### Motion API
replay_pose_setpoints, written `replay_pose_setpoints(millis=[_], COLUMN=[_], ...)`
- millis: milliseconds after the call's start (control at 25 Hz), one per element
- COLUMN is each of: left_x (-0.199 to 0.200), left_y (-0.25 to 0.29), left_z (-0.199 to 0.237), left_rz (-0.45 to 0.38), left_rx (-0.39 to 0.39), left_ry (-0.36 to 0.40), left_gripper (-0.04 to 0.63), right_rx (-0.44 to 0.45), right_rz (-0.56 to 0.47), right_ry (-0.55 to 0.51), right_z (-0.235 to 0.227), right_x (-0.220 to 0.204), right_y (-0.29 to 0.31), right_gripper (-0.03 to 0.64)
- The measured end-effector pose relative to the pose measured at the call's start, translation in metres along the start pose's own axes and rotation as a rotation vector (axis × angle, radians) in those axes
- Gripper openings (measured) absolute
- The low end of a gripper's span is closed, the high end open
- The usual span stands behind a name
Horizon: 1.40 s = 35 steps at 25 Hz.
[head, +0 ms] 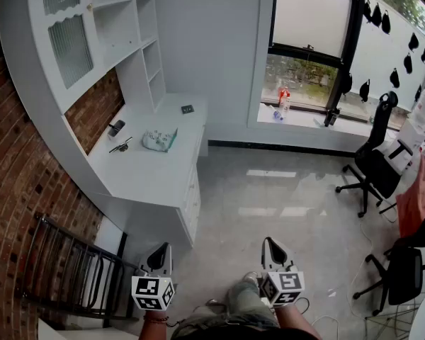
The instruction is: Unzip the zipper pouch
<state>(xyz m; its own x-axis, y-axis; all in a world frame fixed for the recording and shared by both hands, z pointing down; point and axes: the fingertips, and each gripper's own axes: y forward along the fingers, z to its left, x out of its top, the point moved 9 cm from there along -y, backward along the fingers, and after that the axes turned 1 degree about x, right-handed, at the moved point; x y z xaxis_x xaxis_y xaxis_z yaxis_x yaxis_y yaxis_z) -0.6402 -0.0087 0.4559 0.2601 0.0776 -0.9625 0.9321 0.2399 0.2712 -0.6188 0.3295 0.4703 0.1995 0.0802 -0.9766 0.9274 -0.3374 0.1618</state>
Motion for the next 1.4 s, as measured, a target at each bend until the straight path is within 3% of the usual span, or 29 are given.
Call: replay_pose_setpoints(millis=[400, 680, 760, 840, 1040, 1200, 1320, 1400], left_x=[-0.003, -0.010, -0.007, -0.005, 0.000, 0.004, 0.006, 0.007], left_y=[-0.016, -0.018, -0.015, -0.010, 0.003, 0.017, 0.032, 0.041], left_z=[-0.005, -0.006, -0.009, -0.011, -0.021, -0.028, -0.032, -0.035], left_rz=[0.004, -0.001, -0.015, -0.023, -0.045, -0.050, -0.009, 0.028], left_rx=[0.031, -0.017, -0.040, -0.070, -0.141, -0.180, -0.246, -0.277], left_ry=[-0.011, -0.020, -0.022, -0.017, -0.015, 0.022, 0.009, 0.018], left_gripper=[0.005, 0.006, 0.006, 0.022, 0.200, 0.304, 0.456, 0.520], right_rx=[0.043, 0.067, 0.090, 0.114, 0.174, 0.212, 0.220, 0.221], right_rz=[-0.013, -0.013, -0.006, -0.005, 0.008, 0.030, 0.027, 0.020], right_ry=[-0.052, 0.016, 0.020, 0.021, -0.007, -0.005, -0.006, -0.021], right_z=[0.015, 0.011, 0.009, 0.007, 0.001, -0.008, -0.013, -0.015], right_x=[0.004, -0.003, -0.003, -0.002, -0.001, -0.001, 0.001, 0.004], right_y=[-0.004, -0.002, -0.001, 0.001, 0.011, 0.023, 0.038, 0.050], right_gripper=[0.002, 0.006, 0.047, 0.133, 0.305, 0.416, 0.499, 0.551])
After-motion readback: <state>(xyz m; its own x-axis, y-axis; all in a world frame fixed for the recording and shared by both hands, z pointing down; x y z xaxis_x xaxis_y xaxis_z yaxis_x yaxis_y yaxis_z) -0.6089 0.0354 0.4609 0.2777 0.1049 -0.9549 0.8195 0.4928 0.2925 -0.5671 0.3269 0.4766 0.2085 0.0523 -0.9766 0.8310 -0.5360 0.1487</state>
